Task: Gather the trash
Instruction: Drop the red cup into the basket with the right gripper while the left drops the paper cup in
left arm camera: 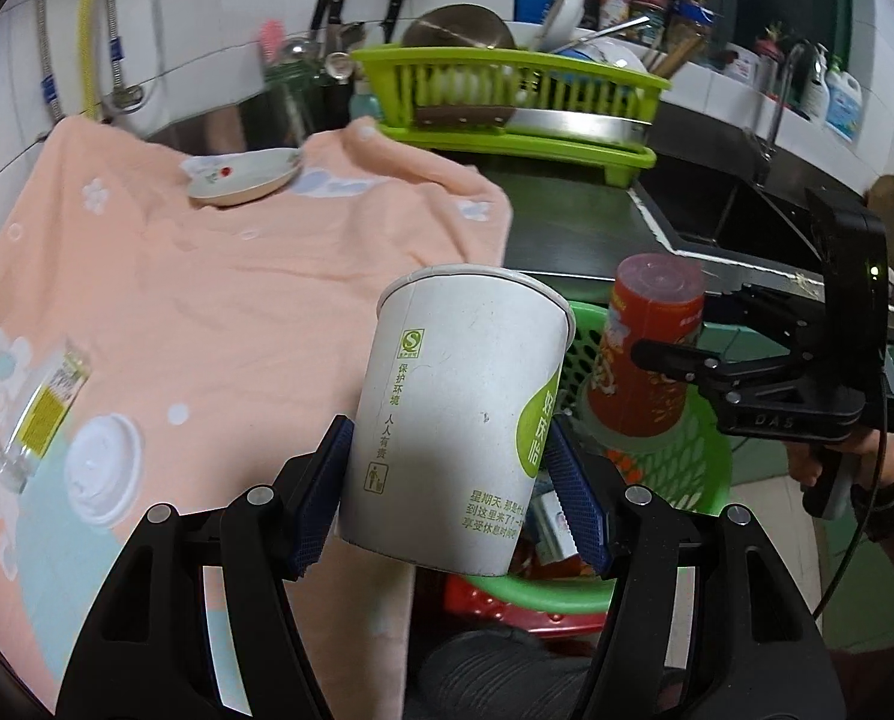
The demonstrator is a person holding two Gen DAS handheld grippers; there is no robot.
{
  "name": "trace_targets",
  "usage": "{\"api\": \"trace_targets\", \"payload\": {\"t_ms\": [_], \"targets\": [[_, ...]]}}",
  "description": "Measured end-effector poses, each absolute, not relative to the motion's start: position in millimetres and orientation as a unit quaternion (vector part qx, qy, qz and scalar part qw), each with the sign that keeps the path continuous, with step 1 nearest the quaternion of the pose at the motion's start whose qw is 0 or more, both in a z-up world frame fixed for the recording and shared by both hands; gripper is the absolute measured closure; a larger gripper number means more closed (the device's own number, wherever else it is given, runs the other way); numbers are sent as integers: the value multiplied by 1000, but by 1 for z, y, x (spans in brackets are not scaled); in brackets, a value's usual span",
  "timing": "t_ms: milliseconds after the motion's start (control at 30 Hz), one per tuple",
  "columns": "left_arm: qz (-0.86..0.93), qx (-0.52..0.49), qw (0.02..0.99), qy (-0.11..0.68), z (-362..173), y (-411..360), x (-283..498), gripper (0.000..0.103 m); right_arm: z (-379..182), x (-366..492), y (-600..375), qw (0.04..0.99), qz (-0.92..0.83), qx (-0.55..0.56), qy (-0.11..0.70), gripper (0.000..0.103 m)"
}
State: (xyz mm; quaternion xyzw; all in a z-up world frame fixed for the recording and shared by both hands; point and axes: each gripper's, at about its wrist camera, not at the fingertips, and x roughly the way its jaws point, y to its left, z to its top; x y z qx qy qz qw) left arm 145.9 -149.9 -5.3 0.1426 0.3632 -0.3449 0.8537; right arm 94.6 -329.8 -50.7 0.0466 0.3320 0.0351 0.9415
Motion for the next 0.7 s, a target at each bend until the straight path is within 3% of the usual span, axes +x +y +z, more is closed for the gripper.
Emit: {"api": "trace_targets", "payload": {"t_ms": [600,700], "targets": [[-359,138,836,392,-25,-197,154,37,-44,74,-351,948,18,63,313,36],[-357,132,837,393,-25,-198,156,31,-44,71,-352,948,18,62,311,36]]}}
